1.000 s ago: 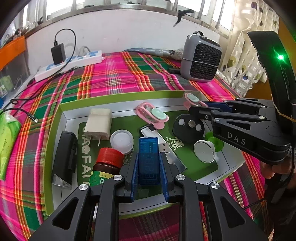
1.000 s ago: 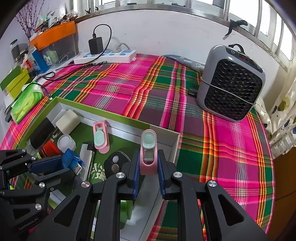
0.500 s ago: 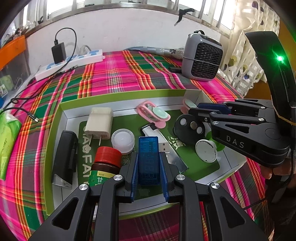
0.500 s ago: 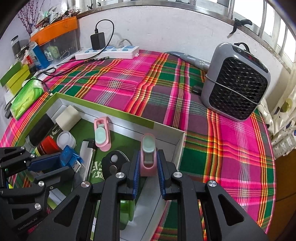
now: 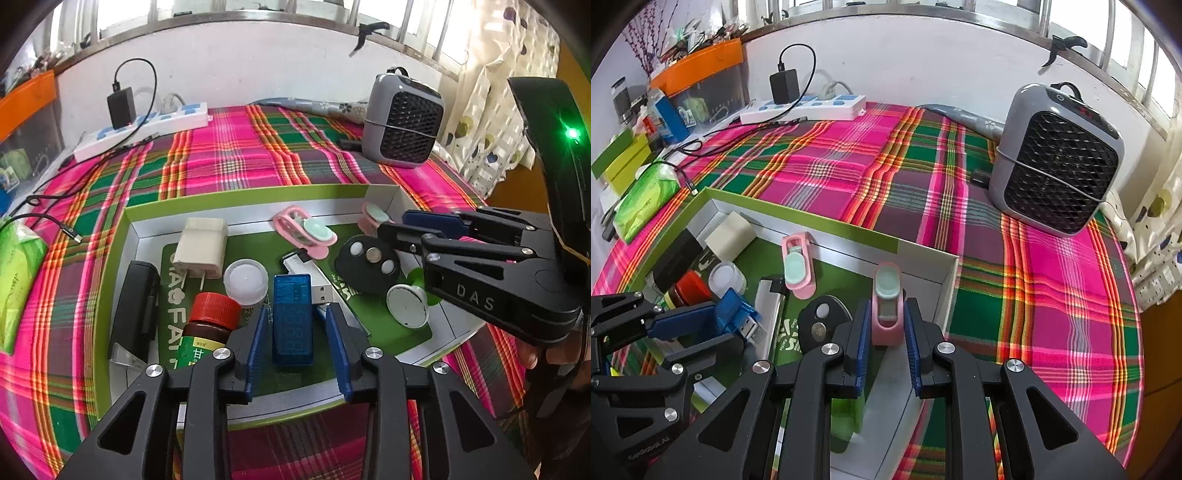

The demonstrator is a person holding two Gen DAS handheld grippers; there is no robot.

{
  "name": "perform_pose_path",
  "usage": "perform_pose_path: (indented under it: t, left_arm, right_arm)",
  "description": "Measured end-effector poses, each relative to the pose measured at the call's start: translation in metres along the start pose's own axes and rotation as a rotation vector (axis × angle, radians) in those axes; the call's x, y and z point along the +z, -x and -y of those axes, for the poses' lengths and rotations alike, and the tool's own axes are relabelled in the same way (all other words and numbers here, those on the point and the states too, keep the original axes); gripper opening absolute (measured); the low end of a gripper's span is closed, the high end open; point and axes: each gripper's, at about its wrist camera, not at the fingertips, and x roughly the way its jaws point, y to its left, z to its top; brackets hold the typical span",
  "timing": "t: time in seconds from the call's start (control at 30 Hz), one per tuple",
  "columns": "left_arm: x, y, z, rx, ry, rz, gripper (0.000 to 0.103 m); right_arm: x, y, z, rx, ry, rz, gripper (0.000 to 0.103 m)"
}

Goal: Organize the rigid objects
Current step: 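Lower the USB stick with the left tool while the right tool lowers the pink clip into the tray, then open both tools to release the USB stick and pink clip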

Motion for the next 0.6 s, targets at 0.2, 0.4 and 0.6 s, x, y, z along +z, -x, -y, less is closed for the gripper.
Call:
perform_pose_path:
  t: [0.2,0.4,0.6]
  left_arm:
    - [-0.003,0.010,0.004,0.006,0.000,0.014,0.032]
    - [-0.007,0.026,0.007,0.043,-0.001,0.049,0.032]
    - [-0.013,0.044,0.008,0.067,0.017,0.074,0.032]
  right_arm:
    - [-0.005,0.012,0.001,-0.003,-0.019,0.021,0.033]
    - [-0.010,0.030,0.000,-0.004,-0.048,0.058,0.033]
    - [-0.019,0.055,-0.005,0.005,-0.083,0.111,0.033]
